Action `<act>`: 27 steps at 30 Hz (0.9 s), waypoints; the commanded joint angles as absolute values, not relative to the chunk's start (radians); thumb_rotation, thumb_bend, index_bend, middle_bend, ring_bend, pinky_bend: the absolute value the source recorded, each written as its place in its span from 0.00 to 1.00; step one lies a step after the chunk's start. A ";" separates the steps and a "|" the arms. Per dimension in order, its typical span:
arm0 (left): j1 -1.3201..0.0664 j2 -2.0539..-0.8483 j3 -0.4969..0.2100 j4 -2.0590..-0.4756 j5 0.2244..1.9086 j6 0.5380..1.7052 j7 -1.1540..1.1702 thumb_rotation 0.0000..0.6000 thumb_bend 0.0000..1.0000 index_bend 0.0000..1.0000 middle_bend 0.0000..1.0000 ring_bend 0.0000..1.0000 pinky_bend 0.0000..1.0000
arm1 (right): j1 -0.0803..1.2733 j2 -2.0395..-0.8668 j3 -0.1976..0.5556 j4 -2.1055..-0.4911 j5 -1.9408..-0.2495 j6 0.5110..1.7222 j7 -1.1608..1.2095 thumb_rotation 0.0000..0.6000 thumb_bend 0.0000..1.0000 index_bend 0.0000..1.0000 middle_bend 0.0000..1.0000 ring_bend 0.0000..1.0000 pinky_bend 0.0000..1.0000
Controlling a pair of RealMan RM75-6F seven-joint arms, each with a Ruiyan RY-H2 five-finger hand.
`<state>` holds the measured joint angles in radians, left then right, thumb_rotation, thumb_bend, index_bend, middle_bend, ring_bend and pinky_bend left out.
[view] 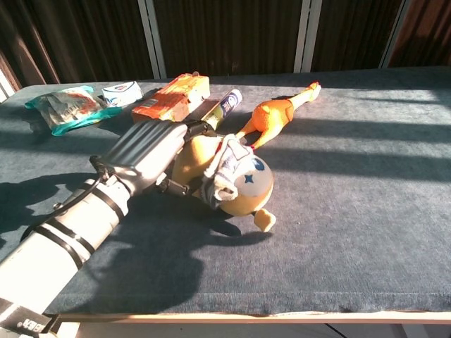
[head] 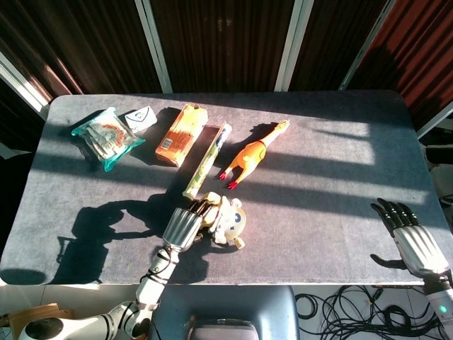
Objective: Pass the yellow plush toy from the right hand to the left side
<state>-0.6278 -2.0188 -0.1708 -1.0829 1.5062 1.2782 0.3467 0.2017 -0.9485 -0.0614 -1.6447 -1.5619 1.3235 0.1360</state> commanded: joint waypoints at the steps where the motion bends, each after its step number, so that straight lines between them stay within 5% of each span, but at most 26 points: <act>1: -0.611 -1.922 -0.179 -1.172 1.507 1.295 0.365 1.00 0.37 0.84 0.96 0.95 1.00 | 0.203 -0.945 -0.060 -1.650 -1.558 1.313 0.135 1.00 0.07 0.00 0.00 0.00 0.00; 10: -0.509 -1.534 -0.169 -1.492 1.478 1.331 0.410 1.00 0.37 0.84 0.96 0.95 1.00 | 0.208 -0.951 -0.051 -1.661 -1.547 1.285 0.110 1.00 0.07 0.00 0.00 0.00 0.00; 16: -0.425 -1.346 -0.130 -1.533 1.457 1.353 0.283 1.00 0.37 0.84 0.96 0.95 1.00 | 0.213 -0.953 -0.050 -1.671 -1.541 1.261 0.088 1.00 0.07 0.00 0.00 0.00 0.00; 27: -0.331 -1.402 -0.058 -1.267 1.502 1.432 0.071 1.00 0.37 0.75 0.87 0.88 1.00 | 0.215 -0.965 -0.048 -1.684 -1.534 1.238 0.045 1.00 0.07 0.00 0.00 0.00 0.00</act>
<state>-0.3554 -1.3728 -0.0839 -1.3304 1.4804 1.4105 0.1275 0.2145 -0.9631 -0.0475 -1.6821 -1.5352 1.2413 0.0489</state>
